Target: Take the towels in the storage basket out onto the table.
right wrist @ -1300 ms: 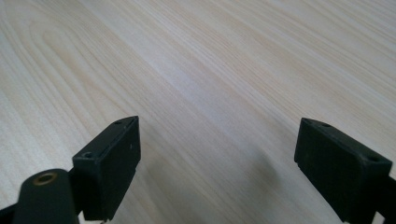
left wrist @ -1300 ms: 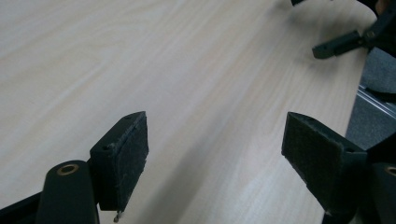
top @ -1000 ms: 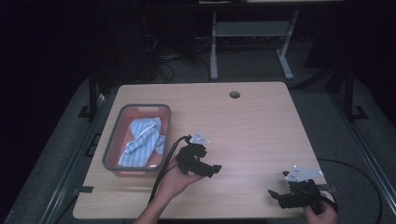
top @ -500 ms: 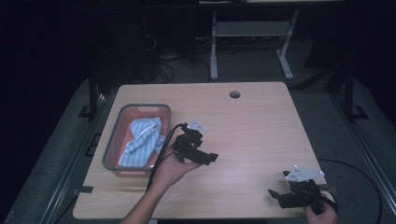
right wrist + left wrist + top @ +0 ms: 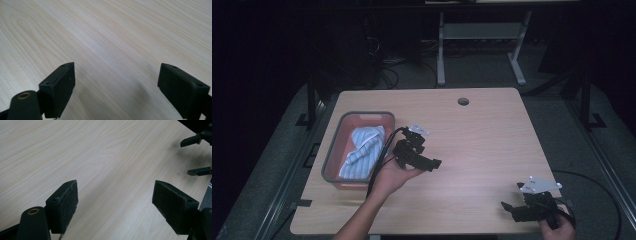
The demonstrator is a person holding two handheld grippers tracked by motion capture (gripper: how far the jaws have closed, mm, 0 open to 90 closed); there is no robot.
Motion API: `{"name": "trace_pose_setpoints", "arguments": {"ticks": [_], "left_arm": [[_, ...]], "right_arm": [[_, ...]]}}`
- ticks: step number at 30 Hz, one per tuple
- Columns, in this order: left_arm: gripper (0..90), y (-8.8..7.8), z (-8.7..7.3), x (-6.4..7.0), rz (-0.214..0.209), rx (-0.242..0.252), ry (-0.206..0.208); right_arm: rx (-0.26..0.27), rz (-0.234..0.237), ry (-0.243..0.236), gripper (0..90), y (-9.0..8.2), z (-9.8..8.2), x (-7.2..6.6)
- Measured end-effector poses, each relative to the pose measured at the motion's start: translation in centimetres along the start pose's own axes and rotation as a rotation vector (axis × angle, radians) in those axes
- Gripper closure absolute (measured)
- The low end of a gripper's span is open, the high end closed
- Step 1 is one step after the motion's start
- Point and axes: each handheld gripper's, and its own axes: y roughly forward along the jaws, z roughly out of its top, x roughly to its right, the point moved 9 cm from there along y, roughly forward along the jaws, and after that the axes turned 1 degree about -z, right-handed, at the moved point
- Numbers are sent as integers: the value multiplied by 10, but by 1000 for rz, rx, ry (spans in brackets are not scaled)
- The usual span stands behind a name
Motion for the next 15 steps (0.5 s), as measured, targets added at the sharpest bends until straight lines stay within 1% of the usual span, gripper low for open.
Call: {"name": "trace_pose_setpoints", "arguments": {"ticks": [2,3,4,6,9,12,15], "left_arm": [[207,-3,1,-1,-6,6,-4],[207,-5,1,-1,-12,16,-10],[207,-6,1,-2,-13,13,-8],[208,-8,1,-4,-12,18,-10],[209,-11,-1,-7,-2,10,-13],[209,-14,-2,-11,5,5,-8],[217,-19,-3,-15,-3,9,-24]], "right_arm": [[1,1,6,139,0,0,0],[1,1,6,139,0,0,0],[-1,1,4,139,0,0,0],[-2,0,0,139,0,0,0],[2,-2,0,139,0,0,0],[-1,-2,2,139,0,0,0],[-2,-3,1,139,0,0,0]]}}
